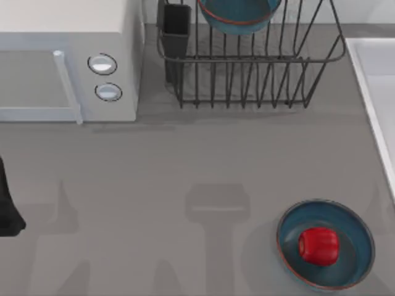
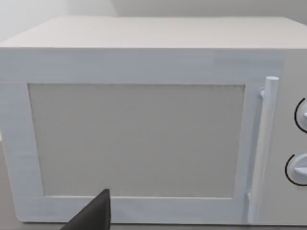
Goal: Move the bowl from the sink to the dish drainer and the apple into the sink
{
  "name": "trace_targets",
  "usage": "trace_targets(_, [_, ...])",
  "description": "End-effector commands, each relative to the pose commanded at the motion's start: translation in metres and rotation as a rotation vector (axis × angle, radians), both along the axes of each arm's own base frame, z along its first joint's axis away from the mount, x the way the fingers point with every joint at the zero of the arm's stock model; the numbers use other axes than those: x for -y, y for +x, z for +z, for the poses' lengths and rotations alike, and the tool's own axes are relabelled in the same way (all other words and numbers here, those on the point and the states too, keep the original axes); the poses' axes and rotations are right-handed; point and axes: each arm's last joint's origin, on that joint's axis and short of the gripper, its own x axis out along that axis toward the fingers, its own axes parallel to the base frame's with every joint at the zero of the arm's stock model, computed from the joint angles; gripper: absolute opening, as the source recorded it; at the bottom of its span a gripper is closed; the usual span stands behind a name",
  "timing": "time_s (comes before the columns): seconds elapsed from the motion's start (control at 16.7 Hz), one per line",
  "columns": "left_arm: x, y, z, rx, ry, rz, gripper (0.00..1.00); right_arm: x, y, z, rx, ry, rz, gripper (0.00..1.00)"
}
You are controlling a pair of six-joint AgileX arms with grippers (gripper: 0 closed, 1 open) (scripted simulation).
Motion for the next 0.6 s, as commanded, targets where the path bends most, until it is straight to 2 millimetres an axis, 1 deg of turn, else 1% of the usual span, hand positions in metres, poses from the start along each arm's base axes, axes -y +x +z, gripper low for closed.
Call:
trace_targets(0.3, [0.0,0.0,0.0,0.0,0.0,0.0,1.0,-0.001,0.0,0.002,-0.009,0.009,0.01,1.0])
trace_targets(0.48, [0.0,0.0,0.0,0.0,0.0,0.0,1.0,-0.01,0.001,0.019,-0.089,0.072,0.085,1.0])
trace_targets(0.6, [0.0,0.0,0.0,0.0,0.0,0.0,1.0,-0.02,0.005,0.036,-0.198,0.128,0.155,1.0])
